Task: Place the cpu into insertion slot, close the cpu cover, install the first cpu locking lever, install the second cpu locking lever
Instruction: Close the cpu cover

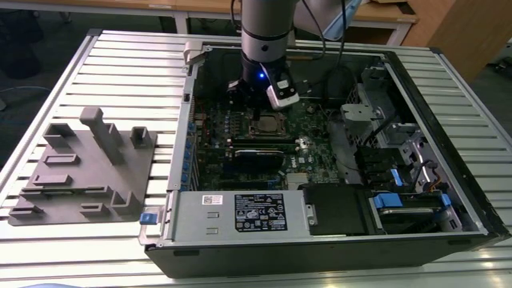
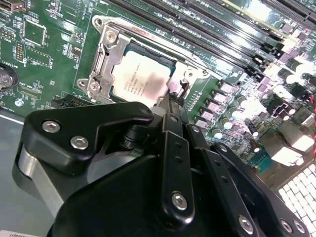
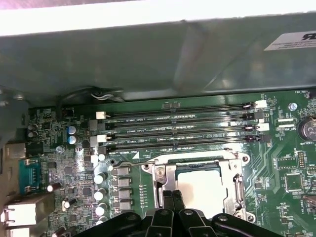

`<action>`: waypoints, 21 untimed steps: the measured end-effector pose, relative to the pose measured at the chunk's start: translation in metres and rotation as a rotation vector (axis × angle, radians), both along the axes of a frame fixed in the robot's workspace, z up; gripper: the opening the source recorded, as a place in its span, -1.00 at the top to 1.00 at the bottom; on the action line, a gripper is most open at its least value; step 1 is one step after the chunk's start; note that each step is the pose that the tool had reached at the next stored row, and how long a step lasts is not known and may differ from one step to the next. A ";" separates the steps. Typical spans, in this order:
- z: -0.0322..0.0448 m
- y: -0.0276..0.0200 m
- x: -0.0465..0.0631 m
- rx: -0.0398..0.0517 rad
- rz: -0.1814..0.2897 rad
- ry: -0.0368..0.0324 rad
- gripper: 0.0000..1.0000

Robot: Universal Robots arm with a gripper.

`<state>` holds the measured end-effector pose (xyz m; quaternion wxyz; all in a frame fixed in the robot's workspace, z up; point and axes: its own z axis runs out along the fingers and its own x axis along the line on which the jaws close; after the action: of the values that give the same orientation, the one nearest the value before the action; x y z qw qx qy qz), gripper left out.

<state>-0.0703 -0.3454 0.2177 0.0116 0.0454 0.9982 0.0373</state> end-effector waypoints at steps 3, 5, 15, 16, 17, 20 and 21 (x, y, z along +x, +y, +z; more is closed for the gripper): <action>-0.0002 0.0000 0.003 0.0002 0.000 -0.0004 0.79; -0.0002 0.0000 0.007 0.0002 -0.001 -0.0003 0.79; -0.0007 0.0000 0.028 0.0002 0.000 -0.0003 0.79; -0.0007 0.0000 0.030 0.0001 0.000 -0.0004 0.79; -0.0007 0.0000 0.031 0.0002 0.000 -0.0003 0.79; -0.0007 0.0000 0.031 0.0002 -0.001 -0.0004 0.79; -0.0007 0.0000 0.031 0.0001 -0.001 -0.0004 0.79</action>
<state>-0.0390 -0.3454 0.2170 0.0118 0.0457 0.9982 0.0374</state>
